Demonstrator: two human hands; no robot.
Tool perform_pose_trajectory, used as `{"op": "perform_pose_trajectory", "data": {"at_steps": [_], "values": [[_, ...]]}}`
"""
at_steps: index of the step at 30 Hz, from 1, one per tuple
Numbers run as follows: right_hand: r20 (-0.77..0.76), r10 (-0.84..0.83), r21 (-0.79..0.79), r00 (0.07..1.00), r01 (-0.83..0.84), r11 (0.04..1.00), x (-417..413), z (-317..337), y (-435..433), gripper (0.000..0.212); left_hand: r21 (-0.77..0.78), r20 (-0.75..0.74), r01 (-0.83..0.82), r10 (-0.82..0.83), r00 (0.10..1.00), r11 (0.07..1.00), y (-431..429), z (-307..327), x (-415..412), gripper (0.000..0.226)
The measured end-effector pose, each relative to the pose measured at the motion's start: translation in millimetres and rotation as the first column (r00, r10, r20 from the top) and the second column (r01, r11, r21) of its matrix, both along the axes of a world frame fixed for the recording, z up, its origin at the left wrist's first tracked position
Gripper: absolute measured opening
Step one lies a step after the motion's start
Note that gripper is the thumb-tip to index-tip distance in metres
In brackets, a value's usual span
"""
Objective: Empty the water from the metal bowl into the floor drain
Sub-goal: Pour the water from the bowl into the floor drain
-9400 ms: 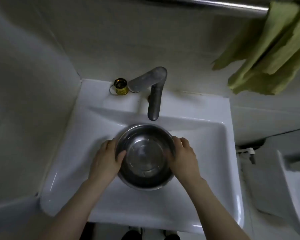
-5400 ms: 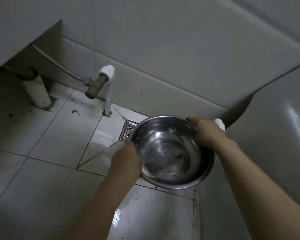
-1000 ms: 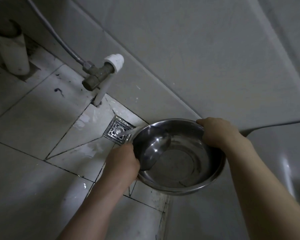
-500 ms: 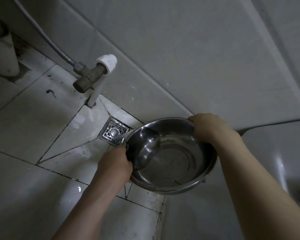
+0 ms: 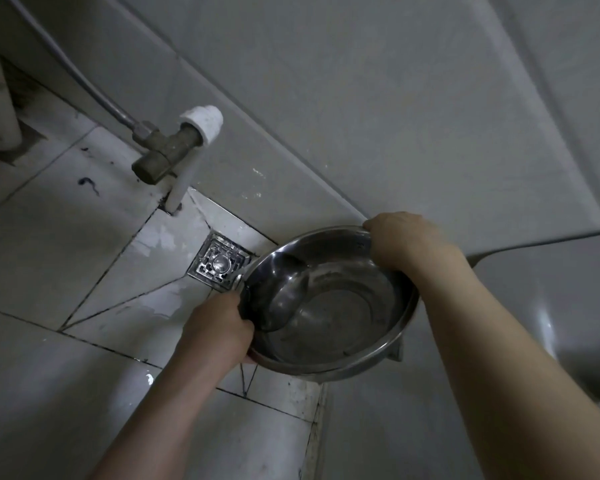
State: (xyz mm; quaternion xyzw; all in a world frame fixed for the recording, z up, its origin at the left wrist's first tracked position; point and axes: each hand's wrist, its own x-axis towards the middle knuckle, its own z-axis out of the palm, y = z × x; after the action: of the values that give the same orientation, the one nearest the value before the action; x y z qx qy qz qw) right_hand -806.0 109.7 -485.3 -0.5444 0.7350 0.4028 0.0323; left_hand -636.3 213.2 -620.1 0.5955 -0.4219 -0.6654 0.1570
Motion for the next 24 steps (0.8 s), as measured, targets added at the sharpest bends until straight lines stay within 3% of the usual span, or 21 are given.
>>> {"op": "perform_pose_trajectory", "data": {"at_steps": [10,24], "values": [[0.041,0.028,-0.056,0.999,-0.026,0.998,15.2,5.1,-9.0,0.047,0.036,-0.033,-0.045,0.047,0.998,0.998,-7.0,-16.5,2.0,0.024],[0.052,0.043,-0.058,0.998,-0.040,0.998,27.7,-0.8,-23.6,0.051,0.140,-0.106,-0.106,0.122,0.987,0.984,-4.2,-42.5,-3.6,0.034]]}}
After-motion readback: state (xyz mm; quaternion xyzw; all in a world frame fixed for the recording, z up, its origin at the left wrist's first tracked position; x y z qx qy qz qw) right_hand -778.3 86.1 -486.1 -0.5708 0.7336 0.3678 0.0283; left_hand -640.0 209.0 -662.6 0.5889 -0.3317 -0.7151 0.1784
